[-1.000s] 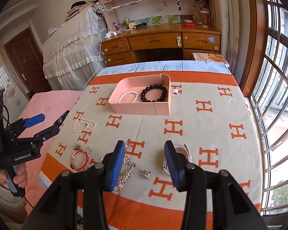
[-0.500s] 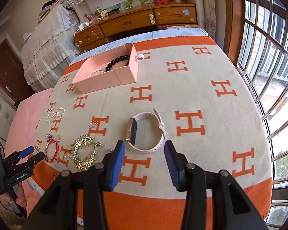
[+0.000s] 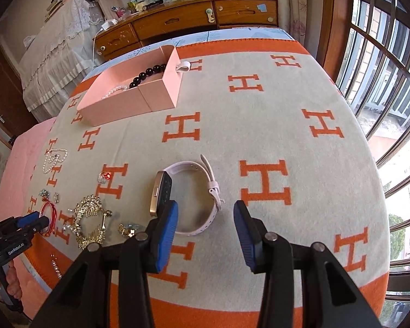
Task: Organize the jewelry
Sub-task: 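Grasp the pink-strap watch with the right tool while the left tool grasps the red bangle, then carry the watch and red bangle into the pink box and release both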
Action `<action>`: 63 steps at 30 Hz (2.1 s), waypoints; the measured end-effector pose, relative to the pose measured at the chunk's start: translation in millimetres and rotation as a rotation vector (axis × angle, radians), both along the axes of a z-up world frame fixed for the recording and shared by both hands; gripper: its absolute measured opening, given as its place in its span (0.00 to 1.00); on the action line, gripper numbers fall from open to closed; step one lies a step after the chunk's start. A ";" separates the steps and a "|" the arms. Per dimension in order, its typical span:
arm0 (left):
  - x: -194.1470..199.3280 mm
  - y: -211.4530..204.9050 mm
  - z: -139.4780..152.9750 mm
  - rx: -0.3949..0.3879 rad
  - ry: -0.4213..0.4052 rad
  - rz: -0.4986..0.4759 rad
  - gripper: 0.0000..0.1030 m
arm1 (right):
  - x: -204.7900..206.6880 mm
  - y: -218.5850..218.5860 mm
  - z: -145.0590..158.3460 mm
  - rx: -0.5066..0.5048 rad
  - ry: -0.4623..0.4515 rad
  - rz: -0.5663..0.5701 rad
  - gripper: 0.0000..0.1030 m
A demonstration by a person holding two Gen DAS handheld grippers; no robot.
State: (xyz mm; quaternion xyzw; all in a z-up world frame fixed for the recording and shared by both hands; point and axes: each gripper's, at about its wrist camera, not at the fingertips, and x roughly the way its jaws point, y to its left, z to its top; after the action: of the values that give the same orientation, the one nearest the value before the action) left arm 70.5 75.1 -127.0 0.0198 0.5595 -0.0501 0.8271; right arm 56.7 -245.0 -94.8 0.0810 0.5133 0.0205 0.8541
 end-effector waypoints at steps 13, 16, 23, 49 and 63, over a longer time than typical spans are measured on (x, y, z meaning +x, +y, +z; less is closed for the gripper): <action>2.7 4.1 5.4 -0.103 0.007 0.033 0.09 | 7.1 5.9 -4.0 -0.026 -0.037 0.035 0.06; 1.1 -2.0 19.4 -0.119 -0.028 0.015 0.09 | 5.7 5.5 7.4 -0.005 -0.067 0.034 0.06; 19.1 -22.1 81.0 -0.131 -0.169 -0.064 0.09 | 20.0 12.5 52.1 0.022 -0.153 0.074 0.06; 221.5 -108.0 61.2 -0.072 -0.238 -0.082 0.19 | 200.6 62.3 37.8 0.026 -0.101 0.072 0.15; 176.0 -89.6 97.7 -0.019 -0.370 -0.069 0.62 | 173.5 60.3 66.6 0.045 -0.160 0.070 0.17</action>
State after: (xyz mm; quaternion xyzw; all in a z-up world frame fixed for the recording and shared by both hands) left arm 246.4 -14.4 -29.2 0.0401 0.3964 -0.0789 0.9138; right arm 230.2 -184.7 -28.2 0.0806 0.4453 0.0683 0.8891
